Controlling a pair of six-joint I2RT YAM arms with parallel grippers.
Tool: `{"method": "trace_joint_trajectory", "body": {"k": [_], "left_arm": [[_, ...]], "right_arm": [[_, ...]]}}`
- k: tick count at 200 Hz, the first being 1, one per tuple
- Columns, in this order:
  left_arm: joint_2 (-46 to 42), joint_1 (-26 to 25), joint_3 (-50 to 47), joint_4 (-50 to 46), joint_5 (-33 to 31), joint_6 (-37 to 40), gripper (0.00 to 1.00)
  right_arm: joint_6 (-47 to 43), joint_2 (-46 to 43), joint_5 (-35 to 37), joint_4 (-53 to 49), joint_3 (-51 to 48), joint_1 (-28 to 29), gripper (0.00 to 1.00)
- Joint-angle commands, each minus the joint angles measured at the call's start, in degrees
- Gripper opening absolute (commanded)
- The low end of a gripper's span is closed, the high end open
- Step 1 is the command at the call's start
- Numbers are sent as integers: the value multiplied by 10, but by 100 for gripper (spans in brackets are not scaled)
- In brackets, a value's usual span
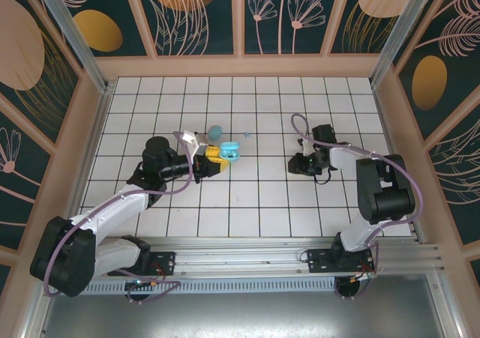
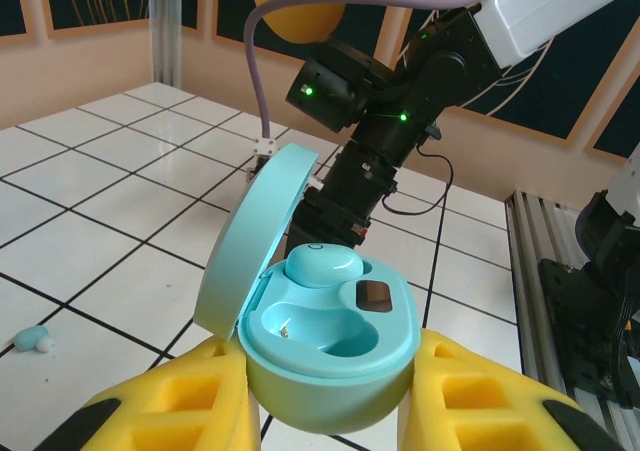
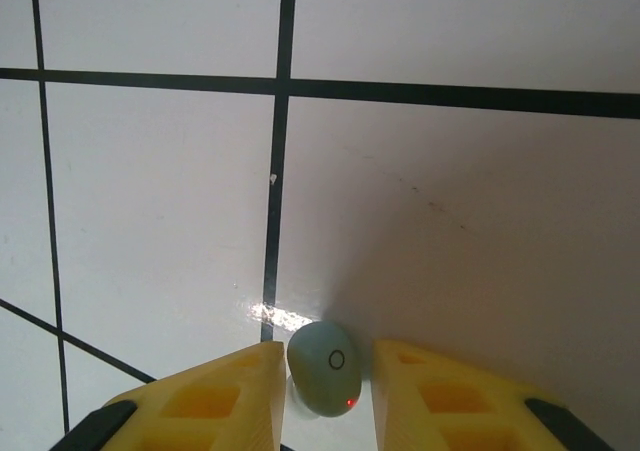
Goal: Insert the wireless bluetooth earbuds into the charging case
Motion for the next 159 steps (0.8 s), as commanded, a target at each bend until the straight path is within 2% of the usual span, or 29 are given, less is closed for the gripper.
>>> {"method": "trace_joint_trajectory", "body": {"k": [1, 93, 125, 159], "left_arm": [[-6, 4, 13, 11, 10, 14, 0], [-5, 3, 13, 7, 8, 17, 0], [-6, 4, 13, 9, 2, 19, 0], [0, 3, 12, 24, 0, 15, 0]], "right_arm": [[-6, 10, 9, -4, 13, 7, 27], [31, 7, 31, -22, 35, 33, 18], [53, -52, 60, -62, 38, 38, 17], [93, -155, 98, -128, 53, 42, 16]]}}
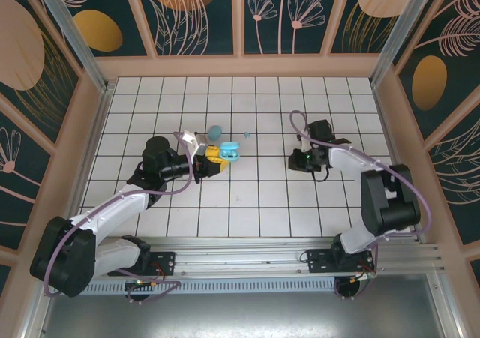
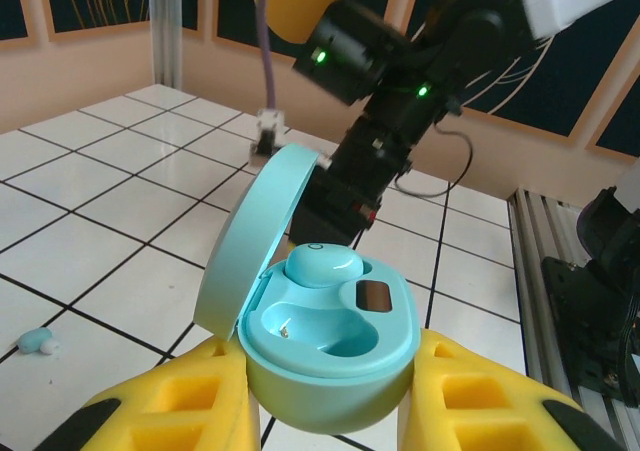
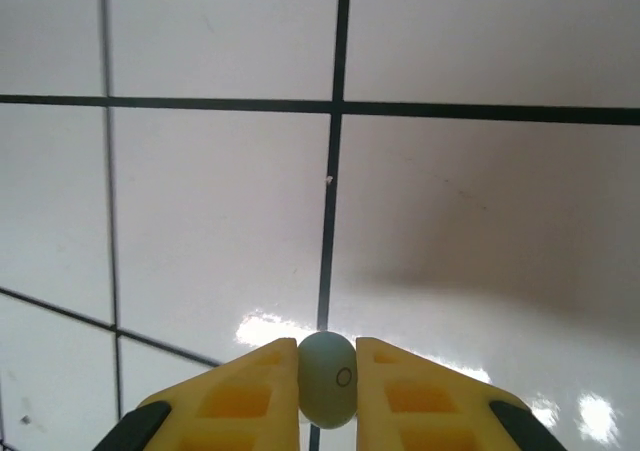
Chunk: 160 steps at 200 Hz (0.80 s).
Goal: Insert the wireless bluetooth earbuds into the charging case
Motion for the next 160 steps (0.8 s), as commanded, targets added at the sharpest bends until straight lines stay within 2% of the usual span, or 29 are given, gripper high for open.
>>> {"method": "trace_joint_trajectory", "body": {"k": [1, 35, 63, 116, 160], "left_arm": [[1, 3, 12, 25, 0, 9, 0], [16, 4, 16, 50, -7, 3, 0], [30, 4, 23, 69, -10, -1, 0], [46, 3, 31, 78, -19, 0, 0], [55, 3, 30, 87, -37, 6, 0]], "right_arm": [[40, -81, 39, -69, 28, 7, 16], [89, -161, 76, -139, 77, 41, 13], [127, -186, 111, -187, 142, 120, 13], [188, -153, 163, -235, 264, 283, 13], [213, -99, 194, -217, 331, 365, 12]]}}
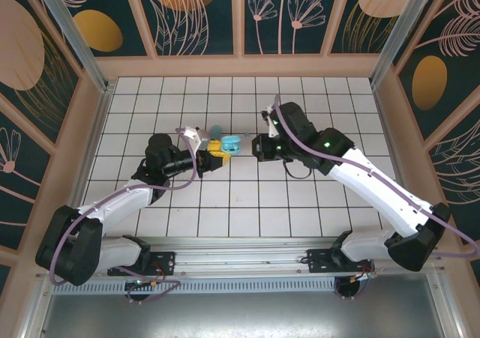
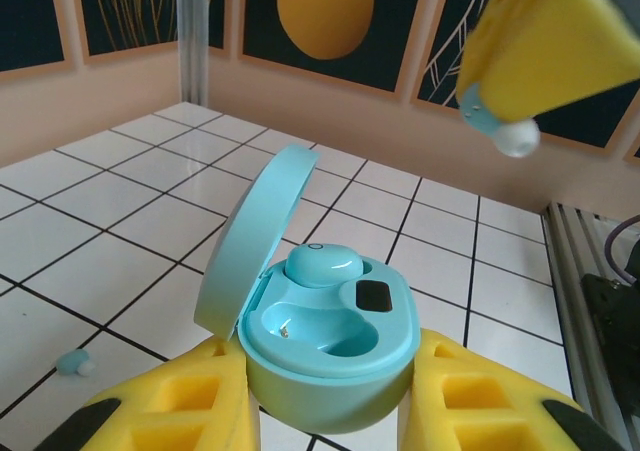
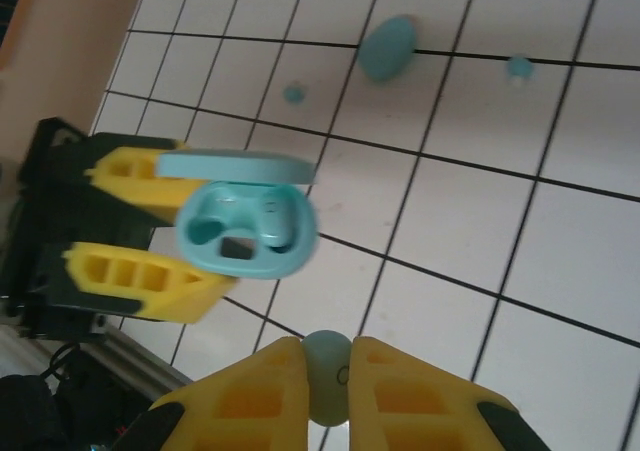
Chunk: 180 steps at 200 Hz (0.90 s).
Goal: Insert the wireless bluetooth earbuds into the charging case
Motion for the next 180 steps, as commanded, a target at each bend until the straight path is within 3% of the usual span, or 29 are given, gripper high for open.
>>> {"method": "trace_joint_trajectory", "body": {"k": [1, 180], "left_arm": [[8, 3, 16, 31, -12, 6, 0], [2, 2, 6, 45, -31, 29, 0]], "right_arm": [[27, 28, 33, -9, 32, 29, 12], [27, 142, 51, 49, 108, 47, 10]]}}
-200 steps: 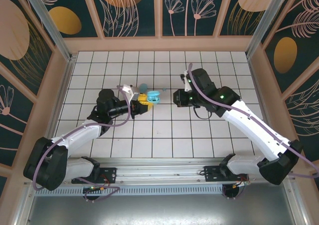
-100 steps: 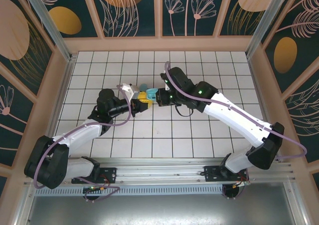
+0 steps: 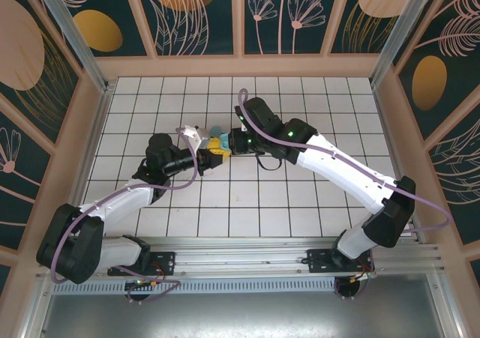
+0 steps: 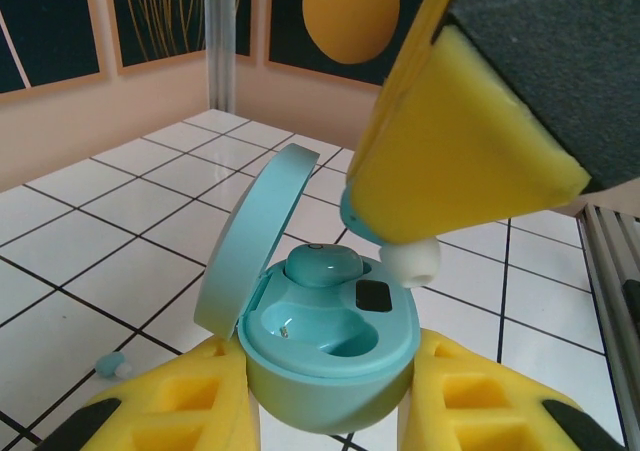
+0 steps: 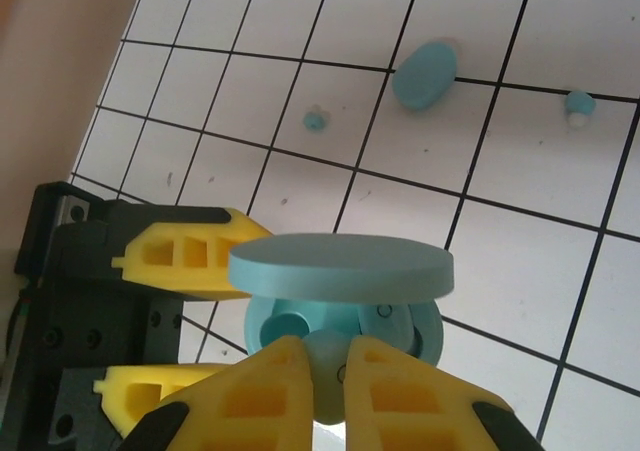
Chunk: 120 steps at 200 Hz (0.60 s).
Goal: Insert the wireless bluetooth earbuds into the charging case
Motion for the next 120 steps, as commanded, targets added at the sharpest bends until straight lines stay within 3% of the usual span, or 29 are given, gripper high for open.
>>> {"method": "trace_joint_trajectory", "body": {"k": [1, 120], "left_arm": [[-5, 2, 6, 33, -2, 14, 0], [-7, 2, 2, 33, -3, 18, 0]], "right_arm": [[7, 11, 3, 10, 24, 5, 10], [7, 34, -7, 12, 21, 9, 11]]}}
